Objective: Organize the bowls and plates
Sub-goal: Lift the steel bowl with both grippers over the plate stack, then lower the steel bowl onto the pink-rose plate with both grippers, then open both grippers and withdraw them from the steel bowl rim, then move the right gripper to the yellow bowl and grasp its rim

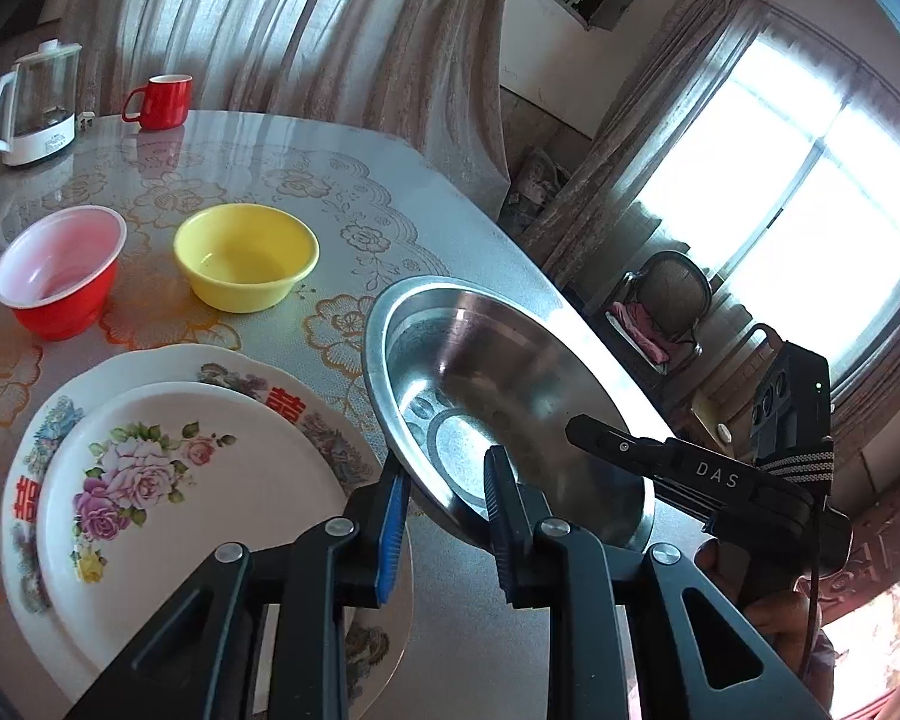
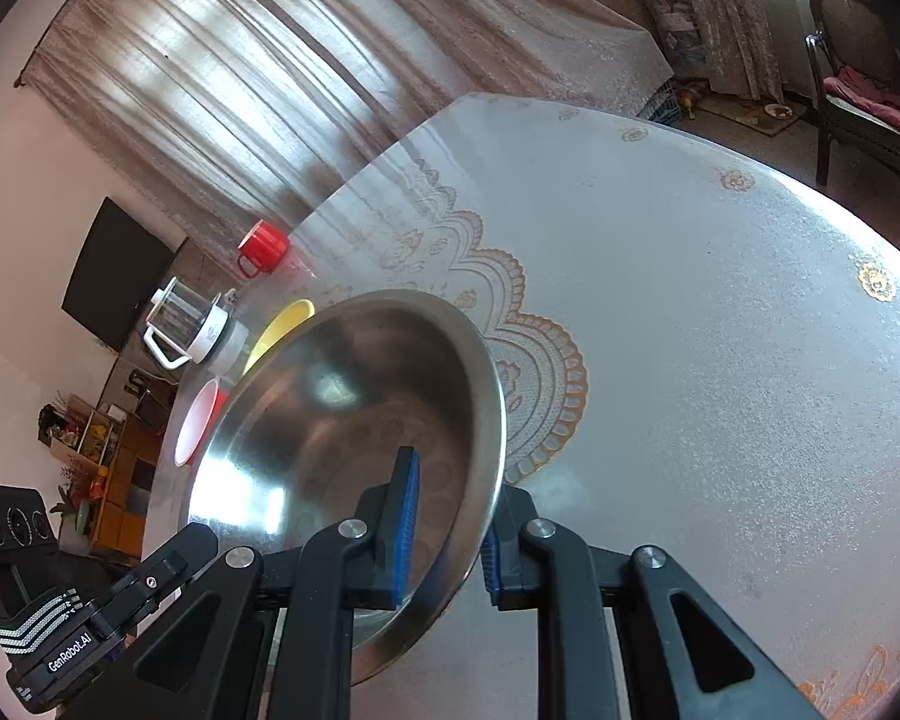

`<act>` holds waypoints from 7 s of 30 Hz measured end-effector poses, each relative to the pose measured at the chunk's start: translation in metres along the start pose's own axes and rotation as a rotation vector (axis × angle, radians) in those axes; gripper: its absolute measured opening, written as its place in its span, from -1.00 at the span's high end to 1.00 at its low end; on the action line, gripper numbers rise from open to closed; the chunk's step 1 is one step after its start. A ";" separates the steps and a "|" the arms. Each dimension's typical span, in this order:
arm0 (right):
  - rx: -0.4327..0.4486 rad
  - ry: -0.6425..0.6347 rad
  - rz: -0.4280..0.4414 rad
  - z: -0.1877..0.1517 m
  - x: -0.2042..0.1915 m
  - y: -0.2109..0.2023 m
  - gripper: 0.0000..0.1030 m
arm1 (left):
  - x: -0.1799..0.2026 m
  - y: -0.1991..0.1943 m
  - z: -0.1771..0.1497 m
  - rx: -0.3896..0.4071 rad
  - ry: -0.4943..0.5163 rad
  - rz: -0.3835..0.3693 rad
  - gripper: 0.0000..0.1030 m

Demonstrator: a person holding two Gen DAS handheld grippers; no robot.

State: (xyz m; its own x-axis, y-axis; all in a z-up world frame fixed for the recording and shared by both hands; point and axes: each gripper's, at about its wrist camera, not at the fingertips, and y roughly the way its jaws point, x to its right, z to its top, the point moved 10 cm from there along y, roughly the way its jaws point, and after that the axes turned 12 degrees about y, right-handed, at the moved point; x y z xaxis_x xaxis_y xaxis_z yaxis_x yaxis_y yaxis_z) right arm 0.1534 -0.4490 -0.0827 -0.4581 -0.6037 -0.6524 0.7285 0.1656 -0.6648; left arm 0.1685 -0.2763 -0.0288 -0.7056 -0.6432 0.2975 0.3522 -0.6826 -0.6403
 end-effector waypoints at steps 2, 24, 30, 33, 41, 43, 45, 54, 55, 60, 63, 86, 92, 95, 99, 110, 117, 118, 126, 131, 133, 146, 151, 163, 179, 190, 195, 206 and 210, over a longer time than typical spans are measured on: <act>-0.002 -0.017 0.013 -0.003 -0.010 -0.001 0.65 | -0.004 -0.011 0.001 0.021 -0.004 0.009 0.53; -0.147 -0.208 0.101 -0.075 -0.111 0.029 0.61 | -0.074 -0.100 -0.035 0.125 -0.179 0.041 0.49; -0.188 -0.229 0.086 -0.093 -0.119 0.043 0.61 | -0.088 -0.108 -0.047 0.122 -0.214 0.050 0.49; -0.207 -0.236 0.082 -0.100 -0.118 0.048 0.58 | -0.090 -0.112 -0.048 0.133 -0.215 0.046 0.49; -0.214 -0.252 0.054 -0.109 -0.117 0.052 0.55 | -0.090 -0.111 -0.057 0.121 -0.220 0.041 0.49; -0.216 -0.250 0.055 -0.110 -0.116 0.051 0.55 | -0.089 -0.111 -0.058 0.122 -0.212 0.045 0.49; -0.219 -0.248 0.059 -0.110 -0.115 0.051 0.55 | -0.091 -0.109 -0.061 0.107 -0.215 0.052 0.49; -0.231 -0.252 0.067 -0.119 -0.113 0.052 0.50 | -0.089 -0.106 -0.070 0.082 -0.195 0.073 0.49; -0.228 -0.258 0.065 -0.120 -0.113 0.052 0.50 | -0.088 -0.107 -0.071 0.083 -0.193 0.074 0.49; -0.224 -0.261 0.071 -0.121 -0.111 0.050 0.50 | -0.075 -0.107 -0.071 0.074 -0.155 0.069 0.49; -0.214 -0.264 0.066 -0.120 -0.107 0.048 0.50 | -0.072 -0.104 -0.072 0.066 -0.140 0.067 0.49; -0.191 -0.400 0.005 -0.135 -0.115 0.046 0.43 | -0.062 -0.110 -0.080 0.043 -0.039 0.193 0.46; -0.195 -0.407 0.011 -0.137 -0.117 0.046 0.44 | -0.065 -0.112 -0.080 0.046 -0.036 0.212 0.46; -0.194 -0.405 0.011 -0.137 -0.117 0.046 0.44 | -0.064 -0.113 -0.081 0.042 -0.035 0.223 0.45; -0.198 -0.403 0.014 -0.138 -0.117 0.045 0.44 | -0.067 -0.112 -0.083 0.038 -0.035 0.242 0.40; -0.215 -0.384 0.030 -0.142 -0.117 0.045 0.44 | -0.077 -0.110 -0.091 0.010 -0.049 0.272 0.31; -0.221 -0.358 0.051 -0.143 -0.117 0.045 0.42 | -0.082 -0.111 -0.091 0.006 -0.060 0.280 0.19; -0.223 -0.353 0.053 -0.143 -0.117 0.045 0.42 | -0.085 -0.112 -0.091 0.008 -0.065 0.281 0.16; -0.246 -0.285 0.084 -0.144 -0.118 0.044 0.41 | -0.108 -0.128 -0.084 0.018 -0.076 0.330 0.15; -0.260 -0.302 0.080 -0.147 -0.120 0.043 0.37 | -0.127 -0.131 -0.087 -0.001 -0.095 0.363 0.15; -0.249 -0.303 0.080 -0.143 -0.119 0.039 0.37 | -0.131 -0.133 -0.087 -0.002 -0.093 0.378 0.15; -0.146 -0.291 0.086 -0.107 -0.110 0.017 0.32 | -0.128 -0.127 -0.078 -0.004 -0.051 0.396 -0.03; -0.129 -0.271 0.068 -0.094 -0.105 0.017 0.26 | -0.127 -0.124 -0.075 -0.006 -0.045 0.396 -0.03; -0.163 -0.192 0.076 -0.076 -0.096 0.033 0.07 | -0.132 -0.109 -0.067 -0.043 -0.039 0.383 -0.03; -0.252 -0.137 0.151 -0.040 -0.115 0.076 0.04 | -0.142 -0.088 -0.015 -0.028 -0.074 0.224 0.03; -0.252 -0.129 0.165 -0.004 -0.127 0.112 0.04 | -0.141 -0.045 0.024 -0.079 -0.051 0.125 0.19; -0.230 -0.141 0.200 0.006 -0.137 0.120 0.08 | -0.145 -0.024 0.040 -0.100 -0.088 0.077 0.22; -0.230 -0.155 0.133 0.023 -0.138 0.155 0.41 | -0.157 0.020 0.083 -0.108 -0.164 -0.006 0.05; -0.247 -0.147 0.111 0.023 -0.134 0.168 0.47 | -0.167 0.037 0.093 -0.123 -0.179 0.010 0.00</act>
State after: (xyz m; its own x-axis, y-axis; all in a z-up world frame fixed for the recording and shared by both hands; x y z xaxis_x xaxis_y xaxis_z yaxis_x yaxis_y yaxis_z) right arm 0.3492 -0.3577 -0.0988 -0.2906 -0.6746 -0.6786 0.6162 0.4106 -0.6721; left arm 0.3566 -0.2267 -0.0362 -0.5782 -0.7085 0.4046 0.2736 -0.6356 -0.7219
